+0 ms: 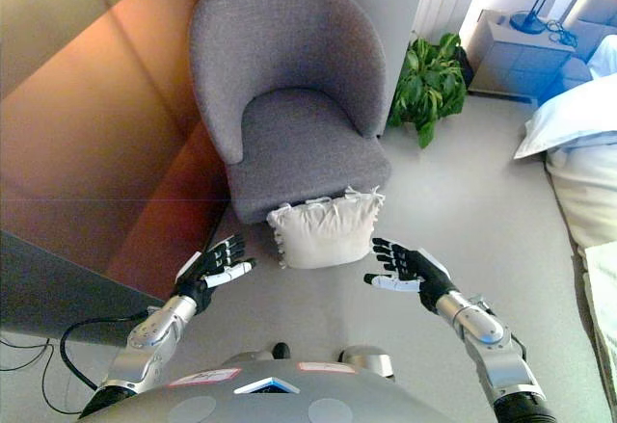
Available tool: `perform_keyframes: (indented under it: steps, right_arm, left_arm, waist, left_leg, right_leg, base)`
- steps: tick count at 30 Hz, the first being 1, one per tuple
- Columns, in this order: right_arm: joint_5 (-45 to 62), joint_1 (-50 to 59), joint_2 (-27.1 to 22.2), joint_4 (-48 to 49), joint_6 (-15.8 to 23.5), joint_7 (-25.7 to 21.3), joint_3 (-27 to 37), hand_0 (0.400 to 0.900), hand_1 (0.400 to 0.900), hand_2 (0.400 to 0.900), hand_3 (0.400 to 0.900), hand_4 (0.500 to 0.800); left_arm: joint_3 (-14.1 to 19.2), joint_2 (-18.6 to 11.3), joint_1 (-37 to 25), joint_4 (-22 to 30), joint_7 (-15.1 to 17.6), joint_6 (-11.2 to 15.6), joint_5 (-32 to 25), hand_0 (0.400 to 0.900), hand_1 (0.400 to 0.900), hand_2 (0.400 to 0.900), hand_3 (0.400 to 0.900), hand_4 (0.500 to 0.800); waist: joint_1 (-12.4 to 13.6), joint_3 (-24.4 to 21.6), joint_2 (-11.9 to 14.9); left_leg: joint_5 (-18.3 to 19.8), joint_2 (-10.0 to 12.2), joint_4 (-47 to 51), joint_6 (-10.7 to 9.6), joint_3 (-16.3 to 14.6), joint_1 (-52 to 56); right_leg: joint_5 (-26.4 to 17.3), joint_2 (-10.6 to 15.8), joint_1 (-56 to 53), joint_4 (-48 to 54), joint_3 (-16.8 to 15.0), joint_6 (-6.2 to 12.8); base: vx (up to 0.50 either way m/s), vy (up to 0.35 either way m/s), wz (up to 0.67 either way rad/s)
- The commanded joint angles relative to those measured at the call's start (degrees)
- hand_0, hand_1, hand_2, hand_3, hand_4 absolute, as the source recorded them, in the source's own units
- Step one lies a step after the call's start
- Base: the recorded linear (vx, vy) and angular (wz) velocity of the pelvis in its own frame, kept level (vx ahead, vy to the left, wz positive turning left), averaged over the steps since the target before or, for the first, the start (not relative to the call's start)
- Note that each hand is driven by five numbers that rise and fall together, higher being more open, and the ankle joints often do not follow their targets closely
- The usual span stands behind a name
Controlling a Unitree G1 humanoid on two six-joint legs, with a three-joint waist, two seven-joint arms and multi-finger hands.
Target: Pick up the pillow and put it on the sofa.
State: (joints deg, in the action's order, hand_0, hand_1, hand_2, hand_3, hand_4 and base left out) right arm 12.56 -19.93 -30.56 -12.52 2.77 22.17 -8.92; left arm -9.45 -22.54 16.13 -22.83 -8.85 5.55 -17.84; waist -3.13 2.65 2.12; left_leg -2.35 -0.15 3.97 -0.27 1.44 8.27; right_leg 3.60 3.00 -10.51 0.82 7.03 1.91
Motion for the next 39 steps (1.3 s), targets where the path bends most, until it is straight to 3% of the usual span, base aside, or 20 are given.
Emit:
perform_keyframes:
  steps: [1,29,39]
  right_arm:
    - [0.66,4.11,-0.15,3.26,4.64,0.26,0.04,0.900,0.900,0.900,0.900,0.800]
    - [3.02,5.22,0.28,3.57,4.36,0.21,-0.55,0.900,0.900,0.900,0.900,0.800]
    - [3.66,6.18,-0.66,4.93,4.74,-0.16,0.37,0.900,0.900,0.900,0.900,0.800]
  left_arm:
    - [1.47,-1.80,-4.52,1.75,-0.07,3.81,-0.12,0.900,0.900,0.900,0.900,0.800]
    - [-0.93,-2.32,-5.85,1.57,-0.86,3.48,-0.34,0.900,0.900,0.900,0.900,0.800]
    - [-2.06,-2.20,-7.44,1.57,-1.09,3.03,-1.15,0.900,0.900,0.900,0.900,0.800]
  waist:
    - [-0.16,-1.41,2.50]
    - [-0.87,-0.86,1.85]
    - [-1.24,1.06,1.66]
  left_leg:
    - [4.78,1.46,-6.50,-1.50,-0.99,-4.19]
    - [4.46,2.39,-7.33,-2.20,-1.34,-4.60]
    - [6.29,4.35,-12.87,-3.67,-0.44,-6.68]
  right_leg:
    - [-3.51,2.67,1.30,2.26,-1.17,3.89]
    - [-3.45,1.83,1.63,2.15,-1.62,3.30]
    - [-2.15,-0.52,2.47,0.60,-2.36,1.64]
  base:
    - [0.00,0.000,0.00]
    - [0.00,-0.005,0.00]
    - [-0.02,-0.094,-0.01]
